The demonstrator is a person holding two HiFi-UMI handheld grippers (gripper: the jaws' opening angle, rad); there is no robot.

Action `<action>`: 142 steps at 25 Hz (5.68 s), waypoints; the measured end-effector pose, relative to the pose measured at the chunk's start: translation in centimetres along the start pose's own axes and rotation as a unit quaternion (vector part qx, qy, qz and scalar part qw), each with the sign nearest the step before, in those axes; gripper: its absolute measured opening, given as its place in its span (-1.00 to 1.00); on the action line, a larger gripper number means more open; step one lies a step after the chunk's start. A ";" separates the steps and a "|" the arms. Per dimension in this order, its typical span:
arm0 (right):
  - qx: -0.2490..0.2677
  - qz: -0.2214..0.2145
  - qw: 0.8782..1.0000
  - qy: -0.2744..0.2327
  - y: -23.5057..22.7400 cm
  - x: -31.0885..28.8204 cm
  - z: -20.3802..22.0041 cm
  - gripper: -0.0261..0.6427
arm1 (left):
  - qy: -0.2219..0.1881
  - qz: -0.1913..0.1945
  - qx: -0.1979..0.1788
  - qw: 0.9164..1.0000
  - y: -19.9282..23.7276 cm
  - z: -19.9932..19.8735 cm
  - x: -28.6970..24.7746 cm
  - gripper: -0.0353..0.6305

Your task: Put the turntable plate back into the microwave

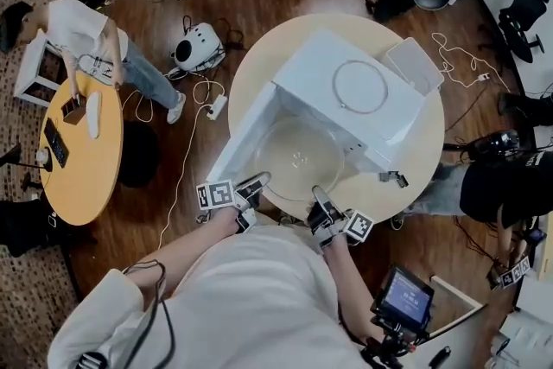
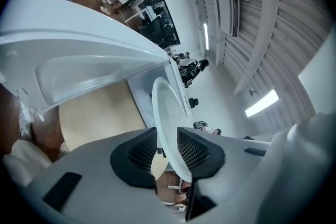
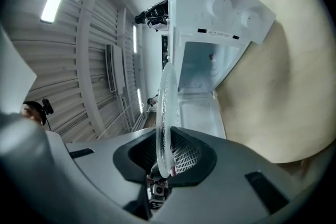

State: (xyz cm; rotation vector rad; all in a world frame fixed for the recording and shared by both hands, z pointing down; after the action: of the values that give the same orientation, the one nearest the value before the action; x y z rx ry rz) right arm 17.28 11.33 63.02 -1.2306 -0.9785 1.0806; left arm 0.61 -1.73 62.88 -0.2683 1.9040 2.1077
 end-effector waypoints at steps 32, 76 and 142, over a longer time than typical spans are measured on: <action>-0.038 0.090 0.987 -0.125 -9.8 -7.2 -6.8 -0.76 | 0.064 0.031 -0.165 0.984 -4.5 -4.7 -1.2 -0.58; -0.020 0.093 0.957 -0.274 -15.9 -15.3 -15.9 -0.75 | 0.118 0.063 -0.181 0.974 -7.0 -9.3 -4.9 -0.58; -0.064 0.203 0.951 -0.226 -20.2 -14.4 -14.5 -0.81 | 0.073 -0.045 0.026 0.996 11.3 -10.8 -29.1 -0.67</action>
State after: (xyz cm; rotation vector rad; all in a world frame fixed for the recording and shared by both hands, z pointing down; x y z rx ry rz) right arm 30.03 -6.35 81.75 -1.3556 -1.1817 1.6972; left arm 23.62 -15.95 81.79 -0.5002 1.9845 2.0257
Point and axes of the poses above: the fingertips, and each gripper's own axes: x backward along the fingers, y to its left, z out of its underside, the point moved 4 cm from there along x, backward along the fingers, and after that the axes turned 4 degrees about x, right-handed, at the moved point
